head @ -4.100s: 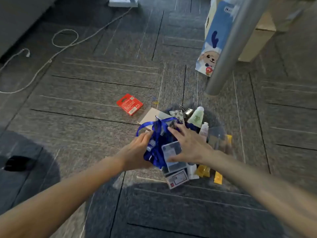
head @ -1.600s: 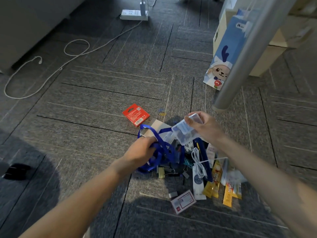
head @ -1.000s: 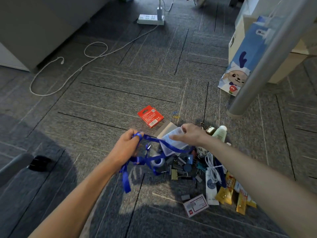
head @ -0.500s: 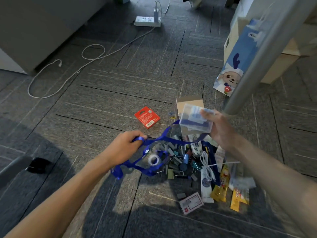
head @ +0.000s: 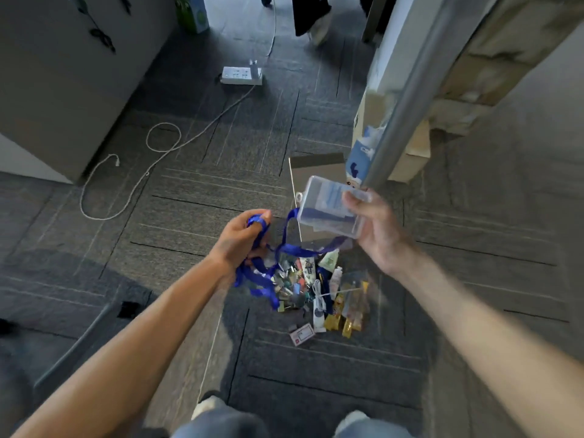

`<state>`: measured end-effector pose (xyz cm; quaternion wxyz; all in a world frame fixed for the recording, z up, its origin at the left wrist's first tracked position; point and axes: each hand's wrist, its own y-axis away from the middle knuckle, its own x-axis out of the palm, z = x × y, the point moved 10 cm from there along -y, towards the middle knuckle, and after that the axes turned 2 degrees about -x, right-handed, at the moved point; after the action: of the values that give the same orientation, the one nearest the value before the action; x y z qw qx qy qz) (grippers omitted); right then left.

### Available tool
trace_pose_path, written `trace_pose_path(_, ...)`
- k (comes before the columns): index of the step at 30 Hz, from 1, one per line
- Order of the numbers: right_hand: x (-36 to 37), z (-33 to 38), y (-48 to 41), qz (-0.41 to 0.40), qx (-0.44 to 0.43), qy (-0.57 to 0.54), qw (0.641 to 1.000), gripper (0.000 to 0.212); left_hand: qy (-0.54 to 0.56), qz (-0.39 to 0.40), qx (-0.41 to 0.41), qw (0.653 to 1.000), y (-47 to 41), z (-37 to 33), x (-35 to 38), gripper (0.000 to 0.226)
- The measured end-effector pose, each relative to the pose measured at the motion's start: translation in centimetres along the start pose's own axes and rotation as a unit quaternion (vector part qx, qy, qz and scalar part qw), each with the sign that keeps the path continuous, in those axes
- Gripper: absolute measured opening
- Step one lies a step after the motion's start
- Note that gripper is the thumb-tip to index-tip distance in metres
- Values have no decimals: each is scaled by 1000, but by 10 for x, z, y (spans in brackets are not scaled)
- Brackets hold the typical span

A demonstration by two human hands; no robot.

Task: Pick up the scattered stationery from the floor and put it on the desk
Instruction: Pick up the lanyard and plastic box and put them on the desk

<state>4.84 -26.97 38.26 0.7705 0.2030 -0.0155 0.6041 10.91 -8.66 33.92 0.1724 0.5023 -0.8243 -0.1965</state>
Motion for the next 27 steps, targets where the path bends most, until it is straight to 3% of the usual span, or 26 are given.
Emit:
trace_pose_path(2, 11, 55, 23, -14, 1, -10, 1000, 37, 8, 16, -22, 1000, 25, -45, 12, 22)
trace_pose_path(4, 22, 103, 40, -27, 2, -10, 1000, 32, -11, 52, -40, 998, 50, -84, 28, 31)
trace_pose_path(7, 37, 168, 63, -49, 7, -4, 999, 32, -93, 131, -69, 985, 90, -136, 54, 24)
trace_pose_path(10, 53, 224, 83, -52, 3, -2, 999, 31, -204, 223, -104, 948, 129, -177, 78, 41)
trace_pose_path(14, 69, 282, 113, -54, -5, 1, 999, 29, -318, 271, -136, 898, 175, -212, 89, 38)
trace_pose_path(19, 77, 345, 144, -92, -25, 5, 995, 31, -260, 235, -149, 925, 215, -266, 81, 20)
trace_pose_path(24, 89, 394, 166, -116, -58, -19, 991, 32, -159, 267, -175, 934, 248, -306, 75, 40)
trace_pose_path(27, 92, 412, 178, -127, -71, -39, 989, 26, -170, 201, -152, 953, 254, -332, 58, 36)
